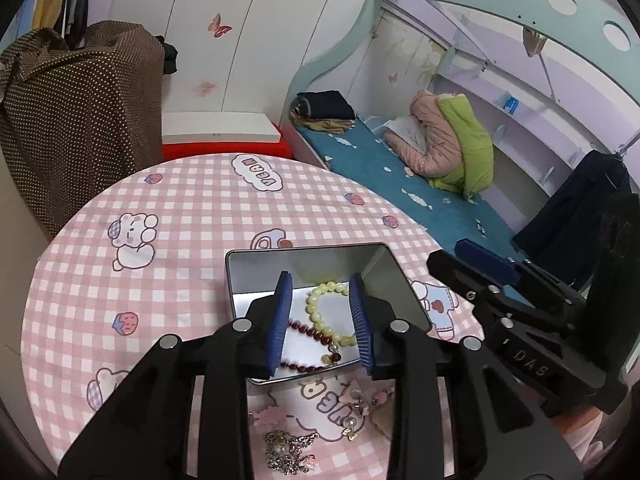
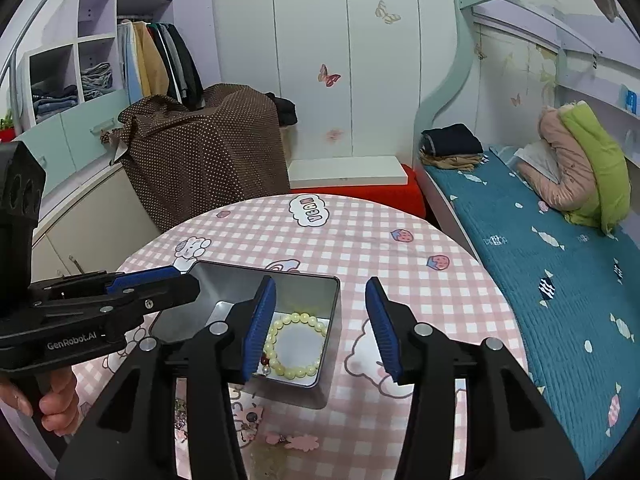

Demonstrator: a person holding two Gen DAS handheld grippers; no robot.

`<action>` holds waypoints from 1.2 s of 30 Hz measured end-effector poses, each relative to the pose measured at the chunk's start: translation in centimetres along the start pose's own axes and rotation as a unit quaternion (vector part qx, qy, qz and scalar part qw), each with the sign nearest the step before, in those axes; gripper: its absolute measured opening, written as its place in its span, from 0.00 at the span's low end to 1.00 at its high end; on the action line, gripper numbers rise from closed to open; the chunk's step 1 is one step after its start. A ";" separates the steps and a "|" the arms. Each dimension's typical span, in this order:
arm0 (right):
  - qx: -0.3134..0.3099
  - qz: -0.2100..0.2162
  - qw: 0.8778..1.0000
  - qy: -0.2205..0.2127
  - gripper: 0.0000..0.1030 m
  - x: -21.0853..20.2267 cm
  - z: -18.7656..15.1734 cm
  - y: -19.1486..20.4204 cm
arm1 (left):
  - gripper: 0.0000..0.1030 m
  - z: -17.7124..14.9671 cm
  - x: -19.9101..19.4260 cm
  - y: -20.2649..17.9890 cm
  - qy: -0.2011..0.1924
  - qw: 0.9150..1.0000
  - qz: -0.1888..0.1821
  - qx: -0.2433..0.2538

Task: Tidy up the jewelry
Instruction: 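Open both tools to drop the bracelets into the tin, then lift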

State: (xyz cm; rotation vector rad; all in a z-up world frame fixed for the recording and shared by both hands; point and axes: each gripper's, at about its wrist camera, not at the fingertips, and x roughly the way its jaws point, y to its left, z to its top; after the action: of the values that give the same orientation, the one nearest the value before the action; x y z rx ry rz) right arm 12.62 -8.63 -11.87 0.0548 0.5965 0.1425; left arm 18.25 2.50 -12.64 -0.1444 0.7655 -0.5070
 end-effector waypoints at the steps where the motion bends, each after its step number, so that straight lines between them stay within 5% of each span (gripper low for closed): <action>1: 0.000 0.000 1.000 0.000 0.43 -0.1 0.0 0.0 | 0.29 -0.1 0.0 0.1 0.001 1.000 0.001 -0.001; 14: 0.003 -0.002 1.000 -0.010 0.50 -1.6 0.0 0.0 | 0.37 -1.0 -1.6 -0.2 -0.007 1.000 0.026 0.003; 21: 0.002 -0.011 1.000 -0.020 0.70 -2.8 -0.3 0.4 | 0.51 -1.9 -3.4 -0.5 -0.019 0.999 0.039 0.006; 36: -0.007 -0.014 0.999 -0.031 0.89 -5.0 -1.2 2.0 | 0.75 -4.2 -6.9 -0.2 -0.036 0.998 0.058 0.004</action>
State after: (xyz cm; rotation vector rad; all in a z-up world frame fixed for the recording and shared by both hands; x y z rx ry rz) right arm 7.68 -7.41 -9.88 0.0365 0.5344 0.1165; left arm 11.05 5.91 -11.31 -0.1089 0.6961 -0.3927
